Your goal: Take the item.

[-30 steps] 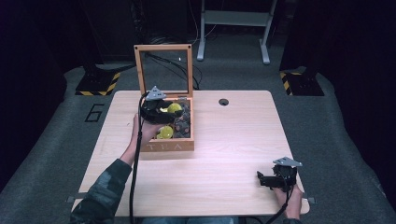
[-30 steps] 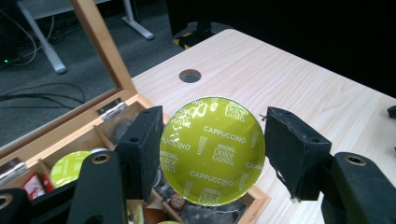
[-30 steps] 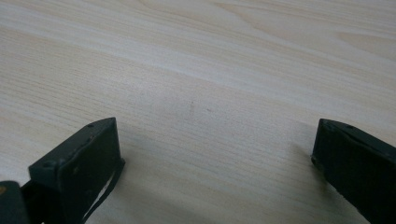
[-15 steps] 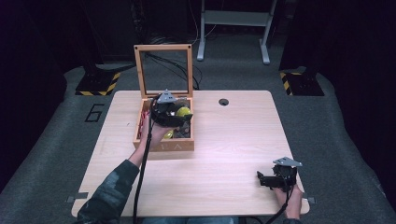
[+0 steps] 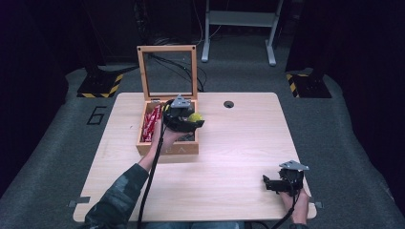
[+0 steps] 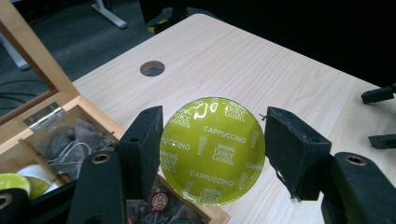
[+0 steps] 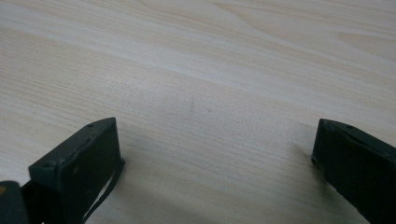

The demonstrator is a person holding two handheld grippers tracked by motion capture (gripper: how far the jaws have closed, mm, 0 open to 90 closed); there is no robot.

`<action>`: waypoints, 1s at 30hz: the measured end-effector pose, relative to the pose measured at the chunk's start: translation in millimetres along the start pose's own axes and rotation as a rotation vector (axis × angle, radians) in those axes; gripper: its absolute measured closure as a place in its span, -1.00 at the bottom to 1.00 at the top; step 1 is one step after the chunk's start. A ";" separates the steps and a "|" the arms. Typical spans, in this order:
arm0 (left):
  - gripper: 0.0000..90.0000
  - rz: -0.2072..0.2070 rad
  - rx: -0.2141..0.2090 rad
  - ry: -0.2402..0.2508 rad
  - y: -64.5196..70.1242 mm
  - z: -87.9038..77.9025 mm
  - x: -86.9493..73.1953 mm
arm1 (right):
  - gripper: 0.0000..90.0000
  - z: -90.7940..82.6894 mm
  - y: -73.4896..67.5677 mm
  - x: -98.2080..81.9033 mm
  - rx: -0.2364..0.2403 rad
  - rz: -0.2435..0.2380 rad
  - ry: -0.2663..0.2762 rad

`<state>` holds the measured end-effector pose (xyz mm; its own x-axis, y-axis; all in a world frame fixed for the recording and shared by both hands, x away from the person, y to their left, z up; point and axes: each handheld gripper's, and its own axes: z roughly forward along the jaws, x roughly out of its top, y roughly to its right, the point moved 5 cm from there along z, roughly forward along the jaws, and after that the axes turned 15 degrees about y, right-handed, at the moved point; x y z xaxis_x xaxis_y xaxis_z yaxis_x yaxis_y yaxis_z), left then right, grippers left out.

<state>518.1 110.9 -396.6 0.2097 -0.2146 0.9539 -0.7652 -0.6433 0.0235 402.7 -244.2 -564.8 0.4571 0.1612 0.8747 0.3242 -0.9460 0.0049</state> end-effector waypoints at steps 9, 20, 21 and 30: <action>-0.14 -0.003 -0.034 -0.033 14.0 16.8 -8.2 | -0.99 -0.1 -0.2 0.0 -0.001 0.001 0.000; -0.14 -0.017 -0.074 -0.072 34.2 39.4 -23.3 | -0.99 -0.3 -0.4 0.0 -0.002 -0.002 0.002; -0.14 -0.017 -0.075 -0.071 35.8 41.0 -24.5 | -0.99 -0.3 -0.3 0.0 0.000 -0.002 0.000; -0.14 -0.023 -0.095 -0.091 45.2 54.3 -36.0 | -0.99 -0.3 -0.1 -0.1 0.000 -0.001 -0.001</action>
<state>509.0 49.6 -446.1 0.2788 -0.2688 0.9220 -0.8129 -0.5773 0.0776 402.4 -244.2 -564.8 0.4576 0.1622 0.8742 0.3245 -0.9459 0.0056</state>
